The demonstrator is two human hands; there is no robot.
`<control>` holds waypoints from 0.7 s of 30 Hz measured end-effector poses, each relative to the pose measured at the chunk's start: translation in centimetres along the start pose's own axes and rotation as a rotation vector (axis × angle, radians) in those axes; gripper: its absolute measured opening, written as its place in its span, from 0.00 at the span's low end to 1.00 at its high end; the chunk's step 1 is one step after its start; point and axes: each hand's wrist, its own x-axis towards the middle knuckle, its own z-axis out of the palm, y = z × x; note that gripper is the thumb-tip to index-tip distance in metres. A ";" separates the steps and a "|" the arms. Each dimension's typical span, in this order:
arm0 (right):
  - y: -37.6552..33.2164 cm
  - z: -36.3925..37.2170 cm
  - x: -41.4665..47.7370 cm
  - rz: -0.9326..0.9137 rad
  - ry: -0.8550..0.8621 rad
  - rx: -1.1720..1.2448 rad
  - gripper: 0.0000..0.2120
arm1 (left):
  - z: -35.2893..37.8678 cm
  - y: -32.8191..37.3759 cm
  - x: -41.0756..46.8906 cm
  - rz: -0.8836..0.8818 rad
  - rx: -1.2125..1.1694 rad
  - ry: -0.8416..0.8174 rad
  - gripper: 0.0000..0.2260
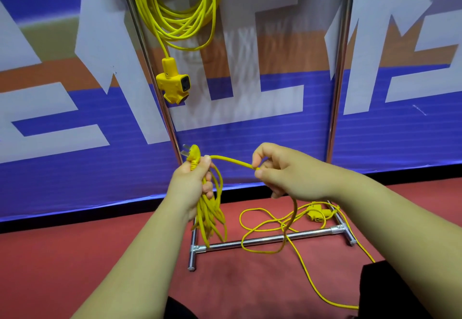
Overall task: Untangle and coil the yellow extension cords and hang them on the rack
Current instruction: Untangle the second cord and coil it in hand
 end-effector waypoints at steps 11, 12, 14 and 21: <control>4.0 -4.1 -2.9 0.319 0.059 -0.098 0.02 | -10.6 -5.6 5.5 -0.313 -0.122 0.661 0.13; 4.0 -4.2 -2.9 0.324 0.090 -0.084 0.02 | -10.2 -5.8 5.5 -0.319 -0.133 0.654 0.13; 4.2 -4.2 -2.9 0.331 0.150 -0.071 0.02 | -8.9 -5.6 5.5 -0.295 -0.160 0.615 0.11; 5.3 -4.6 -3.0 0.493 0.284 0.033 0.02 | -3.8 -1.8 3.3 -0.058 -0.250 0.383 0.06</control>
